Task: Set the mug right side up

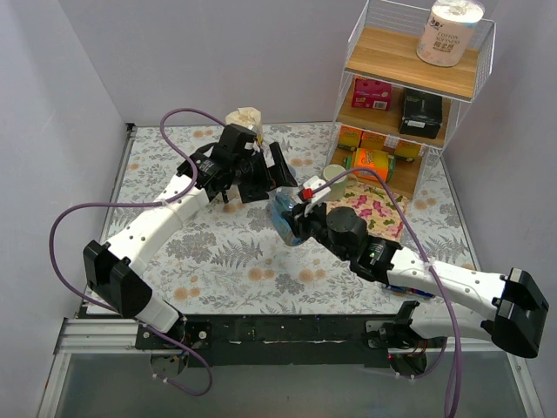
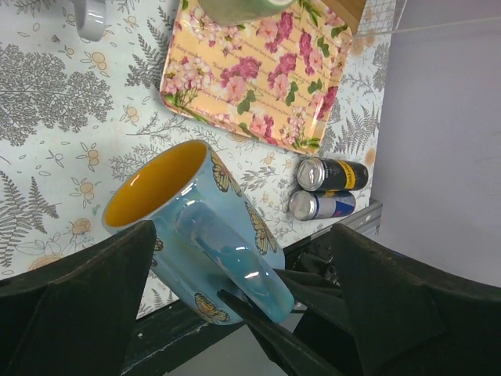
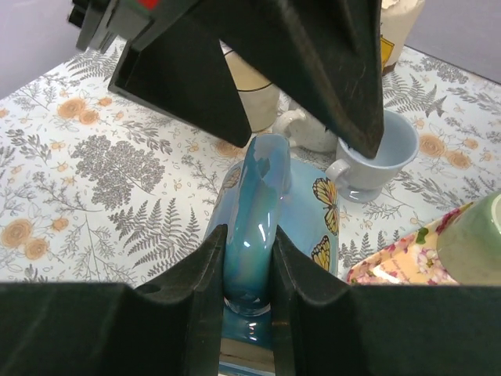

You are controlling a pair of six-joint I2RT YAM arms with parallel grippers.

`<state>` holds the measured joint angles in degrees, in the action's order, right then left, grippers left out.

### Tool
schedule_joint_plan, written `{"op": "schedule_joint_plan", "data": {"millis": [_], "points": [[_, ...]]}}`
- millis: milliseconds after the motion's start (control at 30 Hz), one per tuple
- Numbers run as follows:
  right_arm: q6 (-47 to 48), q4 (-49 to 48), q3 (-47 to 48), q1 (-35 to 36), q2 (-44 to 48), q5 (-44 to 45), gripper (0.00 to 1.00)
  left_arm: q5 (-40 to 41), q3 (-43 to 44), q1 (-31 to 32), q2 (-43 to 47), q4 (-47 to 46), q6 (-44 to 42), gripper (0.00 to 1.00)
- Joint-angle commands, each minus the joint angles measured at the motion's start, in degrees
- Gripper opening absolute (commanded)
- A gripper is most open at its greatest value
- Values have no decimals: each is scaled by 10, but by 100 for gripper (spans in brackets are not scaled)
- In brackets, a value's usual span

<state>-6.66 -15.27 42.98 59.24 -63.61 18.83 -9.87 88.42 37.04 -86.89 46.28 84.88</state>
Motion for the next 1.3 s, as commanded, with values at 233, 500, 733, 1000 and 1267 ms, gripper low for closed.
{"op": "schedule_joint_plan", "data": {"millis": [233, 500, 733, 1000, 1267], "points": [[123, -158, 63, 62, -74, 126, 1, -87, -46, -36, 20, -6, 30, 74], [166, -187, 78, 85, -114, 154, 1, -81, -55, -37, 8, 9, 24, 48], [224, -204, 83, 113, -135, 170, 1, -79, -55, -38, -14, 10, 10, 47], [258, -213, 83, 139, -158, 196, 1, -59, -52, -38, -26, 21, -8, 0], [213, -165, 76, 141, -146, 190, 1, -8, -54, -38, -17, 15, -31, 0]]}}
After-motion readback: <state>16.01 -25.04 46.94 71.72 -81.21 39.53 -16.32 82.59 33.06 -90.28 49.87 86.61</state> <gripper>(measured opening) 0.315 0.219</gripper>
